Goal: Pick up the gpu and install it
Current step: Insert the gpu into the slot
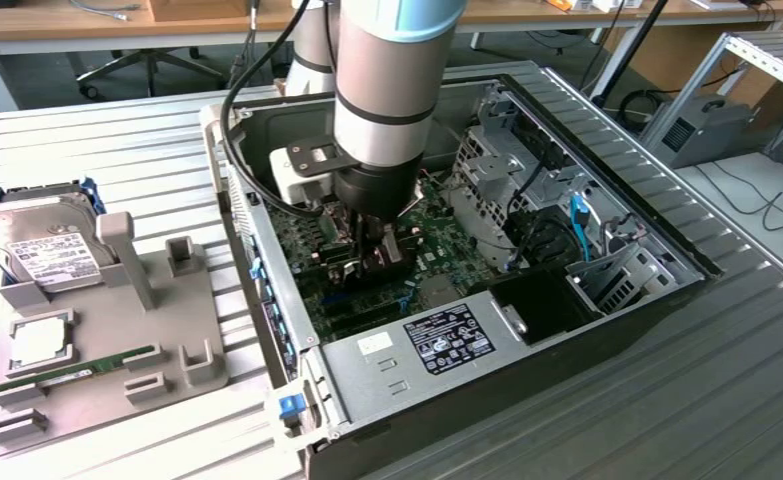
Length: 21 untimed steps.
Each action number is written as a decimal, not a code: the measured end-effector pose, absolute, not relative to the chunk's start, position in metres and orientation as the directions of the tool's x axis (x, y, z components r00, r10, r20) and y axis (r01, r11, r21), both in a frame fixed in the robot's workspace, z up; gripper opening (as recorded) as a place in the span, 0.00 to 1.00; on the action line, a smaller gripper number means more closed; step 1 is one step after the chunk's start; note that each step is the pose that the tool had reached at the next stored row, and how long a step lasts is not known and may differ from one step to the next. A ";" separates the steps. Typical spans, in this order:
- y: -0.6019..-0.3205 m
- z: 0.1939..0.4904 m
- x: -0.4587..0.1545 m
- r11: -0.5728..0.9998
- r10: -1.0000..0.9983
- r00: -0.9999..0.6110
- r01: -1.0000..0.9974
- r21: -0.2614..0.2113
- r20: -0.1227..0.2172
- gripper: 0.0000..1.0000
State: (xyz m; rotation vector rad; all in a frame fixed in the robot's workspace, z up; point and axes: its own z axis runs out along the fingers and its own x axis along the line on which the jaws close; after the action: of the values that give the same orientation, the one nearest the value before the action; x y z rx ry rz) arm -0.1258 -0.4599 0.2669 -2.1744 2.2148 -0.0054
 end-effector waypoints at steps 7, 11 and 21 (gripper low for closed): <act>-0.460 0.267 -0.127 0.019 -1.000 -0.018 -0.999 -0.029 -0.025 0.26; -0.460 0.266 -0.127 0.019 -1.000 -0.018 -0.999 -0.029 -0.024 0.26; -0.460 0.266 -0.128 0.019 -1.000 -0.018 -0.999 -0.029 -0.025 0.26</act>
State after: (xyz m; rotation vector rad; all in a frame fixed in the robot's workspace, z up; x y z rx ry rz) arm -0.1283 -0.4599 0.2656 -2.1744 2.2149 -0.0054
